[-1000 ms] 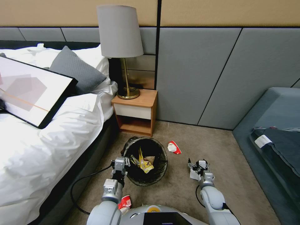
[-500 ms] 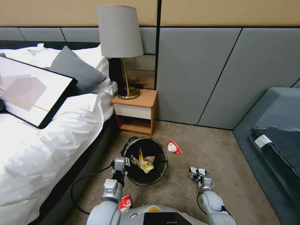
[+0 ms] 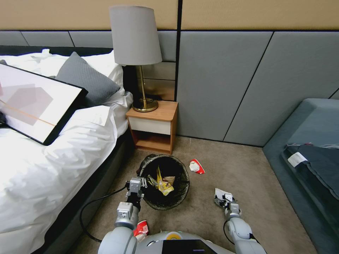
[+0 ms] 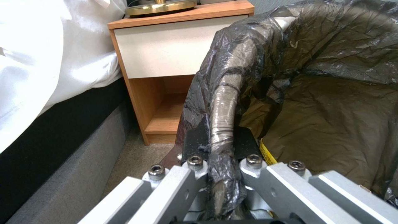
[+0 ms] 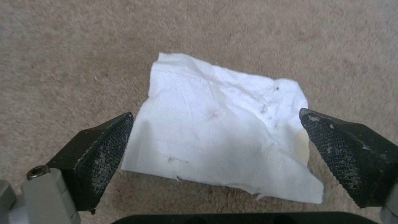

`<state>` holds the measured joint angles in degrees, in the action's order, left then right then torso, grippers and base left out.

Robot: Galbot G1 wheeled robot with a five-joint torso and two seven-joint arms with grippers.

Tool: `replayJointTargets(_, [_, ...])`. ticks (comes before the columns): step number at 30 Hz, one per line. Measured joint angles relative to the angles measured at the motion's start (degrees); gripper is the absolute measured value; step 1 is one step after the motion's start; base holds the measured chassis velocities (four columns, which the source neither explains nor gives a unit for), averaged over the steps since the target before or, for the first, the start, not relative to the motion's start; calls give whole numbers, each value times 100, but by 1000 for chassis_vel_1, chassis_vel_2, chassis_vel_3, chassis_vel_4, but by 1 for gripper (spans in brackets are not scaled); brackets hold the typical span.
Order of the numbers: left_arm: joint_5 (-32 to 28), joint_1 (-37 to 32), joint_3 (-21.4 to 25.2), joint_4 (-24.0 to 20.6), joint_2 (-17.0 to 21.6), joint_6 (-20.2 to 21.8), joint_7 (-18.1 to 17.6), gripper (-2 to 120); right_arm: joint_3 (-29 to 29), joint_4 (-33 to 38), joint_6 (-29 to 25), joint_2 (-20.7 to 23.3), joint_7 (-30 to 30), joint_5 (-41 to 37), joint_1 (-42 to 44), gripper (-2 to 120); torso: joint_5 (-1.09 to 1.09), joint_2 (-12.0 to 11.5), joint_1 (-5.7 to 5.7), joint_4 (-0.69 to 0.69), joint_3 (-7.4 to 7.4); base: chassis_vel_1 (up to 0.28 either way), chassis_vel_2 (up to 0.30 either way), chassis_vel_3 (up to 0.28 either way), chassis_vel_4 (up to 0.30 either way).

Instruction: Pick up the trash bin, then pick up the garbage from the floor and place it into the trash bin.

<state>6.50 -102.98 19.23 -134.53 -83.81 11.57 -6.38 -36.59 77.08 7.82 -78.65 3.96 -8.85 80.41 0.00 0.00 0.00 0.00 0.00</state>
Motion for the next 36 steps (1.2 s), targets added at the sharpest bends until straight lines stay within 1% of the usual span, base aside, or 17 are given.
replayJointTargets(3, [0,0,0,0,0,0,0,1,-20,-236,-91,-13,-55,-46,-79,100,0,0,0,0,0,0,0,0,0])
replayJointTargets(9, [0,0,0,0,0,0,0,1,-54,-485,-136,-19,-99,-82,-181,100,0,0,0,0,0,0,0,0,0])
replayJointTargets(13, [0,0,0,0,0,0,0,1,-63,-695,-204,-24,-128,-142,-266,97,-4,0,0,-1,-1,0,0,0,0])
replayJointTargets(15, [0,0,0,0,0,0,0,1,-66,-814,-256,-25,-166,-148,-311,92,-6,1,-1,-1,-1,0,0,0,0])
replayJointTargets(19, [0,0,0,0,0,0,0,1,-85,-1010,-349,-23,-212,-147,-379,88,-6,2,-1,0,-2,0,0,0,0])
replayJointTargets(27, [0,0,0,0,0,0,0,1,-120,-1221,-464,0,-276,-137,-441,88,-2,2,-1,1,-2,0,0,0,0])
replayJointTargets(36, [0,0,0,0,0,0,0,1,-127,-1252,-496,4,-278,-120,-458,88,-1,2,-1,0,-1,0,0,0,0])
